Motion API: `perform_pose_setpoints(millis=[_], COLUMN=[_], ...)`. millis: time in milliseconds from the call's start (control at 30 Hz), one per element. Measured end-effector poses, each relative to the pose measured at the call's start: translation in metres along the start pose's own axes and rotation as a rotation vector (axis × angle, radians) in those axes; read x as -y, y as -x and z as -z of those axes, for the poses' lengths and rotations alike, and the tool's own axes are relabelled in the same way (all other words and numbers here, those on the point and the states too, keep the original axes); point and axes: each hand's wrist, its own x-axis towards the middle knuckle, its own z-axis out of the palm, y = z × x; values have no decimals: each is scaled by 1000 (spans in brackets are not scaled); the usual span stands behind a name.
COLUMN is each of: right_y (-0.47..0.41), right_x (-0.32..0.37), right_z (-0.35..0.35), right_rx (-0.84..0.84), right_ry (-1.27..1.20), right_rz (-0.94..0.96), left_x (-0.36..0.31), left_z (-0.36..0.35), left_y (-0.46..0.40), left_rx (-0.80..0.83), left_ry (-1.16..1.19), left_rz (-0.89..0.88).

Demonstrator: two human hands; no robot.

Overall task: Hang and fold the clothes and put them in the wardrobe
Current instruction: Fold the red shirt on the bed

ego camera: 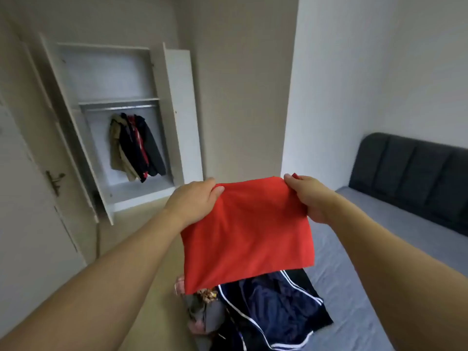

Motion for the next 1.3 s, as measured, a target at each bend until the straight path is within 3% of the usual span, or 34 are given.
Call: perform_pose_setpoints(millis=[167, 400, 667, 833, 933, 1000, 1100, 1300], right_y=[-79, -167, -283, -396, -469, -517, -588, -738], right_x=[67, 128, 182, 206, 227, 240, 262, 286], right_z=[-134, -296, -417, -484, -526, -555, -601, -691], right_rx=[-15, -67, -169, -103, 87, 160, 112, -12], right_ry=[39, 83, 163, 354, 352, 488, 658, 685], right_rz=[174, 356, 594, 732, 770, 782, 776, 650], left_x=[129, 294, 440, 543, 612, 655, 715, 831], left_z=[69, 136, 137, 120, 116, 118, 119, 86], left_y=[-22, -59, -146, -229, -281, -314, -366, -460], left_rx=[-127, -118, -328, -370, -334, -329, -351, -333], left_ry=[-191, -266, -481, -637, -687, -712, -753, -861], left_rz=[110, 151, -22, -24, -3, -18, -29, -41])
